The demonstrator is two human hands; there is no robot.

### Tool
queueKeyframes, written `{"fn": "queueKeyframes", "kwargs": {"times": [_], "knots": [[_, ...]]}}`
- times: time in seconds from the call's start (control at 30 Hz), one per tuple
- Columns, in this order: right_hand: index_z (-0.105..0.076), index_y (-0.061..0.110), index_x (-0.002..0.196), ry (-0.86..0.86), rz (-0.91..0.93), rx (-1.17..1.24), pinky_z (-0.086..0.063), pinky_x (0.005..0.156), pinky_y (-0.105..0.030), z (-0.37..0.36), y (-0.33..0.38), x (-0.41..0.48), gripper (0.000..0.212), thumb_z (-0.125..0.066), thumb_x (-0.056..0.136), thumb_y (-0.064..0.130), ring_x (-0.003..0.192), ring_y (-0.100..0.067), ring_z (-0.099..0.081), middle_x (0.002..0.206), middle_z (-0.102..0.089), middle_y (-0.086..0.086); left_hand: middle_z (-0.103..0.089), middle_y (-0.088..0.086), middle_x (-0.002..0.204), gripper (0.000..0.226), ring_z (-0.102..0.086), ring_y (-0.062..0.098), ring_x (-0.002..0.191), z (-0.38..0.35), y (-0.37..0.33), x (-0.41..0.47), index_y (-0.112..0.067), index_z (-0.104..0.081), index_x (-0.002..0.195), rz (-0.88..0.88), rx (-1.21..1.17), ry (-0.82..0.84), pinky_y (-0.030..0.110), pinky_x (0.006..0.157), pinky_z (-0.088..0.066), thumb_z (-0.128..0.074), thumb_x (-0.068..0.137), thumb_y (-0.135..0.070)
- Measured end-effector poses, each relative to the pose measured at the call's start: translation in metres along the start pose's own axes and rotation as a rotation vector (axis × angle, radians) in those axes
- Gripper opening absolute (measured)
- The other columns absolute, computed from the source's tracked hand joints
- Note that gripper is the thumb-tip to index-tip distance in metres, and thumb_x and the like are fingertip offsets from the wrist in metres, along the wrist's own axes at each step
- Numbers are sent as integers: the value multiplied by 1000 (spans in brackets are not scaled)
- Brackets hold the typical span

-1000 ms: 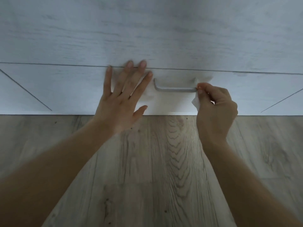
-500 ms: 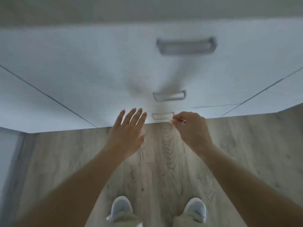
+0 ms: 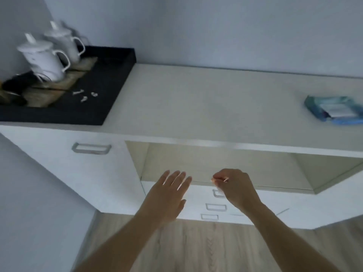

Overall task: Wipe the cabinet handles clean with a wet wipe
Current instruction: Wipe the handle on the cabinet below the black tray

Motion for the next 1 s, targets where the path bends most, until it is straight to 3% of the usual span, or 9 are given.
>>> {"fn": "queueKeyframes", "kwargs": {"times": [0.07,0.23,0.4,0.6,0.8,1.0], "knots": [[-73,20,87,-3,99,-34,-36,65,1,10,32,1,11,-62,87,20,76,-3,-55,88,-68,8,-63,10,123,71,-61,25,112,30,19,-7,-10,-63,123,33,55,-45,46,96,-46,-82,63,-41],[-73,18,89,-58,247,15,-39,62,-12,11,103,-9,10,-63,86,17,75,-8,-58,83,-66,6,-64,12,122,69,-61,27,112,84,62,-46,-8,-61,125,121,176,-97,47,97,-45,-82,66,-38],[-73,16,88,-60,312,71,-39,57,0,-5,152,-25,9,-64,86,17,68,-3,-56,78,-65,6,-65,12,120,70,-62,29,111,118,102,-93,-7,-59,127,167,226,-97,48,95,-46,-81,68,-37],[-72,14,90,-54,268,151,-40,61,-7,-34,202,-29,10,-63,87,16,74,-9,-59,80,-63,6,-64,13,121,69,-62,32,110,138,170,-123,-8,-57,128,173,233,-100,50,95,-44,-80,68,-35],[-71,16,92,-93,152,216,-38,57,-5,-89,238,-6,10,-63,88,20,73,-8,-59,82,-64,7,-65,12,118,71,-64,30,106,110,244,-125,-8,-62,123,84,223,-85,48,92,-45,-85,62,-36],[-69,17,106,-169,76,170,-39,68,-13,-152,256,26,21,-57,92,28,82,-9,-57,95,-67,3,-45,15,143,77,-46,32,129,62,310,-120,-7,-49,136,-58,217,-74,49,106,-29,-77,71,-38]]}}
Point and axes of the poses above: each hand's wrist, its own x-axis towards the middle knuckle, its own z-axis out of the back of the hand, y = z × x, the point moved 2 cm from there along x, towards the middle knuckle
